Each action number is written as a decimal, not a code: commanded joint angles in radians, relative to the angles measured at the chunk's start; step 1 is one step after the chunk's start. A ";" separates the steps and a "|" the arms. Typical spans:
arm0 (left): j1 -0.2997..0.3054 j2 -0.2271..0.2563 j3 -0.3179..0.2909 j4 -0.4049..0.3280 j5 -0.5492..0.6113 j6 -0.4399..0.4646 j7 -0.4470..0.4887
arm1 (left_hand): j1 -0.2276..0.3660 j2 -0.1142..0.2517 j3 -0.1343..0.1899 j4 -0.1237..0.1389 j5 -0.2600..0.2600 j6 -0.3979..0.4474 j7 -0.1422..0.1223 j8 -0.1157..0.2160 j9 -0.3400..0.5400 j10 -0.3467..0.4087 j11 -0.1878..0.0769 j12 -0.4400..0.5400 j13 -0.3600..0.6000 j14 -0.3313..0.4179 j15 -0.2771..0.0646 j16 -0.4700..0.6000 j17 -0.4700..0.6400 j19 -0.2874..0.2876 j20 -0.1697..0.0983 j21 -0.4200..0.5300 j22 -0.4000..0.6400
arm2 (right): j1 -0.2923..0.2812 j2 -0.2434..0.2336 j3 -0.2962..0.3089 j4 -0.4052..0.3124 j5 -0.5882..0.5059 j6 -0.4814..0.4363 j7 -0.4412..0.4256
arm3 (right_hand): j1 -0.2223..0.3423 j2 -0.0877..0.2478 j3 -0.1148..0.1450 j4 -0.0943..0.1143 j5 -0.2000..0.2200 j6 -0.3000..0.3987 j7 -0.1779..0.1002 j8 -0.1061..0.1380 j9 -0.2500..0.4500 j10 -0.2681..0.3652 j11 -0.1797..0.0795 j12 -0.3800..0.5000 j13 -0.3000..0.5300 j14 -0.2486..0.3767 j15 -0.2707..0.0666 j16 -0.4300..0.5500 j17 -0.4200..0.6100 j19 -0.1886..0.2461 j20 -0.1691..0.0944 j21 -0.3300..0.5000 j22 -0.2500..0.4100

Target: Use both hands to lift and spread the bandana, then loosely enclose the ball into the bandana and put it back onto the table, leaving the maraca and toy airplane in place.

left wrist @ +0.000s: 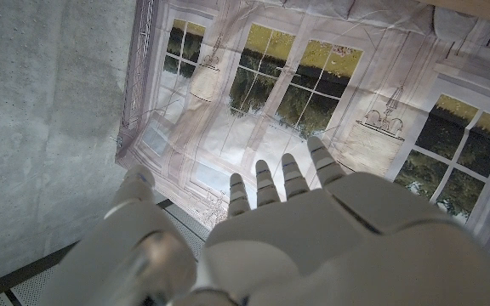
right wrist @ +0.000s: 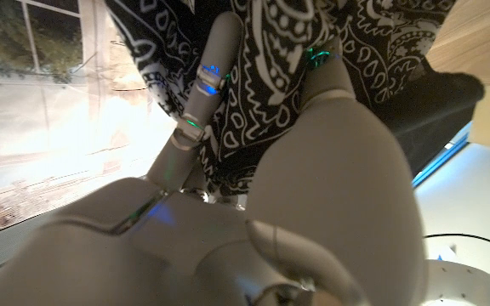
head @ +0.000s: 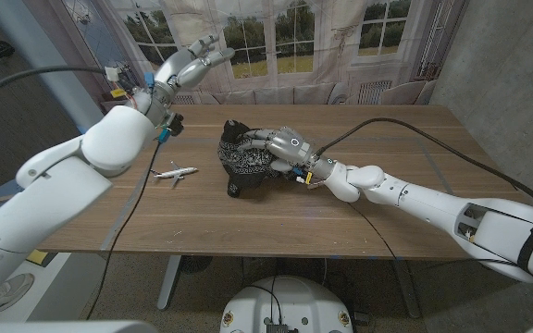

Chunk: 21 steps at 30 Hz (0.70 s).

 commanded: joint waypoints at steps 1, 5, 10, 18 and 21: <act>0.031 -0.014 -0.013 -0.025 0.017 0.005 0.005 | -0.007 0.003 0.001 -0.006 0.005 0.004 0.000 0.006 0.002 -0.002 0.003 0.008 0.000 -0.004 0.005 0.005 -0.001 -0.006 0.007 -0.001 0.002 | 0.013 -0.050 -0.043 -0.067 -0.072 0.026 0.162 | 0.187 0.179 0.203 -0.034 0.007 0.136 0.124 -0.006 0.003 0.106 -0.102 -0.004 0.006 0.212 -0.360 0.007 0.009 -0.047 -0.035 0.012 0.007; 0.035 -0.017 -0.013 -0.031 0.024 0.008 0.006 | -0.007 0.004 0.001 -0.007 0.005 0.004 -0.001 0.006 0.002 -0.001 0.002 0.008 0.000 -0.003 0.004 0.006 -0.001 -0.005 0.007 -0.001 0.002 | 0.018 -0.061 -0.031 -0.100 -0.053 0.045 0.254 | 0.185 0.184 0.191 -0.023 0.006 0.122 0.123 -0.016 0.003 0.089 -0.104 -0.017 0.006 0.207 -0.359 0.001 0.010 -0.075 -0.029 0.026 0.012; 0.034 -0.020 -0.011 -0.035 0.031 0.012 0.005 | -0.007 0.005 0.002 -0.008 0.005 0.005 -0.001 0.006 0.002 -0.004 0.001 0.007 0.000 -0.003 0.004 0.006 -0.001 -0.004 0.007 -0.001 0.002 | 0.024 -0.073 -0.004 -0.142 -0.009 0.067 0.414 | 0.148 0.212 0.180 0.007 0.004 0.104 0.128 -0.029 0.002 0.076 -0.094 -0.034 0.003 0.179 -0.354 -0.029 -0.002 -0.128 -0.025 0.039 0.013; 0.020 -0.022 -0.002 -0.036 0.036 0.025 0.001 | -0.006 0.006 0.002 -0.009 0.005 0.004 -0.002 0.005 0.002 -0.006 0.005 0.007 0.000 -0.004 0.003 0.006 -0.001 -0.004 0.007 -0.001 0.002 | 0.049 -0.065 0.023 -0.157 0.080 0.140 0.677 | -0.025 0.201 0.130 0.073 -0.007 0.060 0.145 -0.062 -0.003 0.036 -0.062 -0.084 -0.009 0.078 -0.331 -0.121 -0.046 -0.279 0.032 0.037 -0.026; 0.014 -0.022 0.002 -0.033 0.036 0.025 -0.002 | -0.006 0.006 0.003 -0.010 0.005 0.003 -0.001 0.005 0.002 -0.007 0.006 0.007 0.000 -0.005 0.004 0.005 -0.001 -0.004 0.007 -0.001 0.002 | 0.061 -0.056 0.031 -0.149 0.105 0.167 0.757 | -0.139 0.170 0.109 0.103 -0.009 0.027 0.150 -0.093 -0.012 -0.009 -0.048 -0.121 -0.016 -0.004 -0.307 -0.163 -0.048 -0.404 0.102 0.004 -0.067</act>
